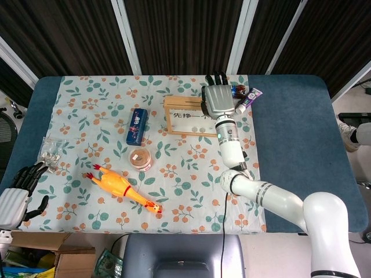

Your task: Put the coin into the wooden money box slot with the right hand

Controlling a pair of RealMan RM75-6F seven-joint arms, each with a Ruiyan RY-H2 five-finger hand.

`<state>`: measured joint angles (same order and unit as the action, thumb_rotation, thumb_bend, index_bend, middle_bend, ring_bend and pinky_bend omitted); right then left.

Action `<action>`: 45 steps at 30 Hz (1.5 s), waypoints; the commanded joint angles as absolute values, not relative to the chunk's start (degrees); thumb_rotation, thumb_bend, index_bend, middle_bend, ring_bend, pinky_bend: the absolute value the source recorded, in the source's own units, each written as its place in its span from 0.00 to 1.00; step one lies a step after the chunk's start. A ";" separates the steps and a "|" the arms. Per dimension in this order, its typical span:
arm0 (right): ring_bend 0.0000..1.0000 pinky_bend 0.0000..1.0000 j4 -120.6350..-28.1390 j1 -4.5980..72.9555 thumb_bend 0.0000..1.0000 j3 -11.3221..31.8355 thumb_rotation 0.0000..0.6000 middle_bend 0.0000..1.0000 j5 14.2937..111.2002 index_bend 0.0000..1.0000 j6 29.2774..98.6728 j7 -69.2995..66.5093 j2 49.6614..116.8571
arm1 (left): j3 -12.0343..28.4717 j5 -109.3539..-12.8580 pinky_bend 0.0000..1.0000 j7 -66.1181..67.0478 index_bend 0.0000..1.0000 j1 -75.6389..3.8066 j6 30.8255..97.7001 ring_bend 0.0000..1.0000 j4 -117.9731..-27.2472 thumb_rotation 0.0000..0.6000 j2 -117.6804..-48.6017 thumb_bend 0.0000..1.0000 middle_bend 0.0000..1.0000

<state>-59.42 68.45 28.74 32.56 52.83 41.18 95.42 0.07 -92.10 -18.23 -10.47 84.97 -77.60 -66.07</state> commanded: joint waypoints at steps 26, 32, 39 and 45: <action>0.02 0.08 -61.17 68.37 0.59 26.60 1.00 0.25 35.70 0.55 55.00 38.04 94.09 | 0.07 -92.26 0.05 -18.40 0.00 -10.45 85.23 0.00 -77.82 1.00 -66.02 0.48 0.00; 0.00 0.07 -80.38 60.68 0.49 24.17 1.00 0.17 48.28 0.30 66.54 32.40 85.52 | 0.43 -92.10 0.05 -17.59 0.00 -10.60 85.38 0.00 -78.88 1.00 -65.76 0.48 0.00; 0.00 0.02 -107.31 43.49 0.44 13.91 1.00 0.11 59.55 0.21 82.33 34.21 68.53 | 0.44 -92.67 0.05 -16.06 0.00 -9.75 87.36 0.00 -78.98 1.00 -66.09 0.48 0.00; 0.00 0.00 -116.14 30.91 0.44 5.20 1.00 0.07 65.59 0.17 87.41 29.04 57.21 | 0.82 -91.87 0.05 -14.60 0.00 -8.94 88.35 0.00 -78.74 1.00 -66.52 0.48 0.00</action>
<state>-110.98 38.71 11.57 59.60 81.88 32.61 63.91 0.70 -92.06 -14.58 -9.12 88.12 -79.18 -66.27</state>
